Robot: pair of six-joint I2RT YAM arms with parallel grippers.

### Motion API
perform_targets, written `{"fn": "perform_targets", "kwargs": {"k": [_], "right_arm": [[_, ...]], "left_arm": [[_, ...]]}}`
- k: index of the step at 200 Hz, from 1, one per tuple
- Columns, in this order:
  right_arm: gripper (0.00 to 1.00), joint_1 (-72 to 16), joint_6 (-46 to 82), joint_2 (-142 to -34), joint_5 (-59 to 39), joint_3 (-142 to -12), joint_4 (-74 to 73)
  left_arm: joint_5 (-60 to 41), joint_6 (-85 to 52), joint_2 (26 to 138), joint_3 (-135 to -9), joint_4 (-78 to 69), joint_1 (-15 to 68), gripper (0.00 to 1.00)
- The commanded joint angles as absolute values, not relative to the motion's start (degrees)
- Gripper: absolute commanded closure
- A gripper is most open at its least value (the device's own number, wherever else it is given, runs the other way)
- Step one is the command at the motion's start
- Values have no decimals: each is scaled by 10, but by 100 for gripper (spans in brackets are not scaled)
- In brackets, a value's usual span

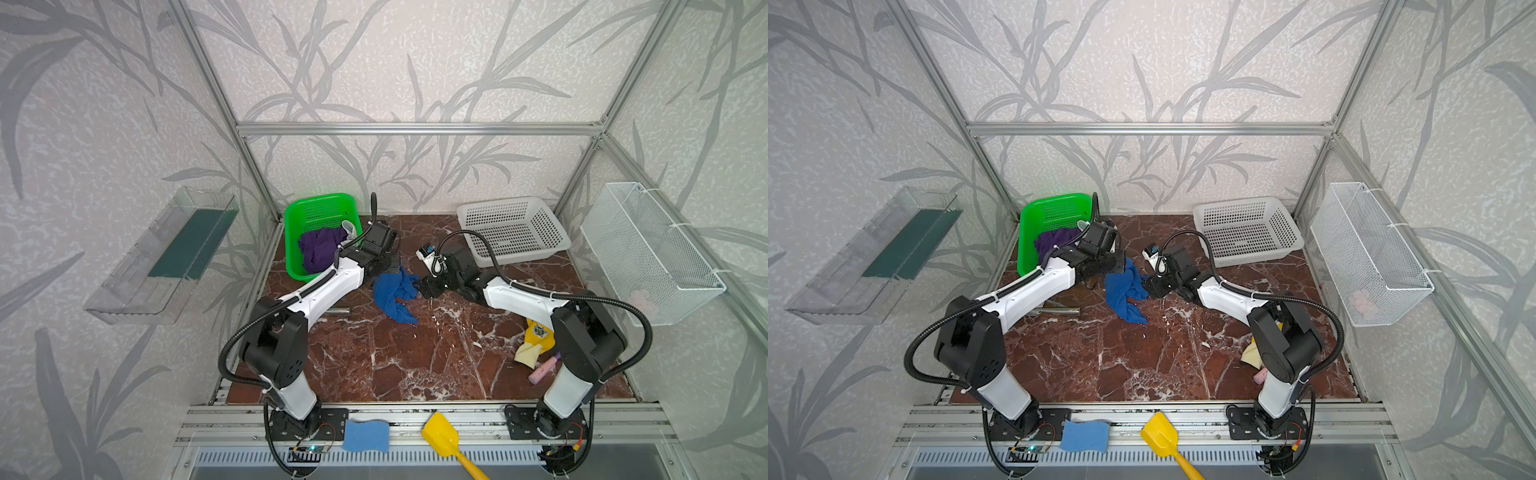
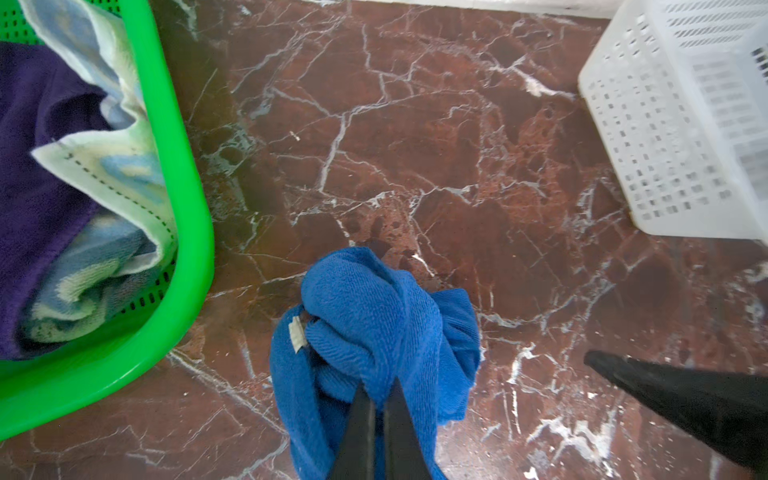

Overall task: Fold and stack the towels
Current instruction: 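Move the right gripper down to the blue towel's free corner, then grasp the towel corner with the right gripper and pull it away from the left gripper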

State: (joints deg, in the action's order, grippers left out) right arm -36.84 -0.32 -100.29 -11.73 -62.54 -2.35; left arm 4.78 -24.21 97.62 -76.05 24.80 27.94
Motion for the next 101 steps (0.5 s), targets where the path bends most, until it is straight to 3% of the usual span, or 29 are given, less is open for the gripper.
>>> {"fn": "perform_targets", "kwargs": {"k": [1,43,101], "right_arm": [[28,-398,11,-1024,-121,-610,-16],[33,-410,81,-1058,-52,-612,-39],[39,-412,77,-1111,-25,-662,-79]], "left_arm": [[82,-249,1000,-788,284,276,100],[117,-259,1021,-816,341,277,100],[101,-256,1006,-796,341,276,100]]}}
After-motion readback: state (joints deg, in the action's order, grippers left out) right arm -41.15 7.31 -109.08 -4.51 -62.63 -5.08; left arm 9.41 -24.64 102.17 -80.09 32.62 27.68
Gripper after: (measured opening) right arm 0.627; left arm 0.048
